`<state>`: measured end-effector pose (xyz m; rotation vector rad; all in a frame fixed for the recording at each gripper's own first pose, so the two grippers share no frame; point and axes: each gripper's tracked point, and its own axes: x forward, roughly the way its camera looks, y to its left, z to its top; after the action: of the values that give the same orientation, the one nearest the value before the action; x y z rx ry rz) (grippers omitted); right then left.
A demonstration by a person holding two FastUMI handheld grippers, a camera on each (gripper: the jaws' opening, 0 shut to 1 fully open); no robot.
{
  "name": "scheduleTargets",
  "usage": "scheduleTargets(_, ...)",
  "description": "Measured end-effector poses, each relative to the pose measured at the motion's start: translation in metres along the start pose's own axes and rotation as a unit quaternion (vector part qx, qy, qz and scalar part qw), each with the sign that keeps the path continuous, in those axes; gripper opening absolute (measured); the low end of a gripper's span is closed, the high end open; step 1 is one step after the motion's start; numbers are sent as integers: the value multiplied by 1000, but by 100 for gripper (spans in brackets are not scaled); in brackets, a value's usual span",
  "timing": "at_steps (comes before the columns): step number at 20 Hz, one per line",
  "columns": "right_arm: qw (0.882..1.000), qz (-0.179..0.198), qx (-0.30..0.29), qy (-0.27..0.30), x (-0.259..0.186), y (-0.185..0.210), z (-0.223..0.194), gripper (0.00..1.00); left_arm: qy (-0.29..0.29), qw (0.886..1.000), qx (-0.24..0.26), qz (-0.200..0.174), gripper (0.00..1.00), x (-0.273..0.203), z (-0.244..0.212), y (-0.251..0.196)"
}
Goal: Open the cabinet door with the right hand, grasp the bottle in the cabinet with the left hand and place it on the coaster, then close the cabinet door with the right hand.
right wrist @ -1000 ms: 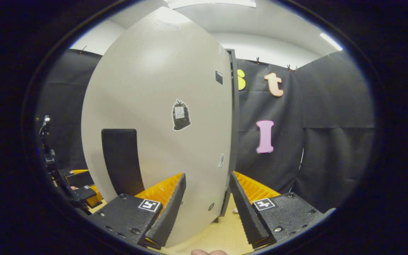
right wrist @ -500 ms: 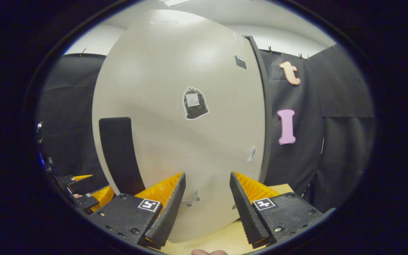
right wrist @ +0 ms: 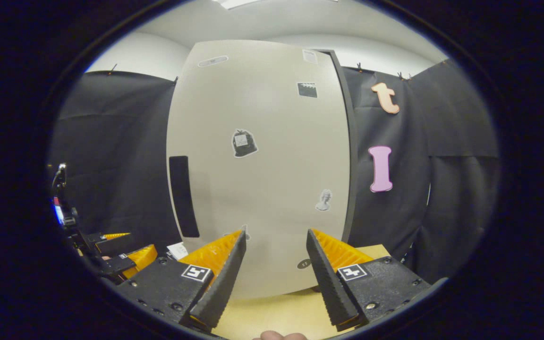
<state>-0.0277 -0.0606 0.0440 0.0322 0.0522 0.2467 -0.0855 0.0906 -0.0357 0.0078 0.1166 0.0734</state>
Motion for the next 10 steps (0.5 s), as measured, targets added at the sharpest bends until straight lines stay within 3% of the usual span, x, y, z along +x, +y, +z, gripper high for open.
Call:
scheduleTargets(5,998,-56,-5,11,-23,-34,-13,87,-2,999,-5,-36,96,-7,-6,-32)
scheduleTargets(10,993,-101,10,61,-73,-66,-60,88,-12,997,-16,-74,96,-24,-21,-60)
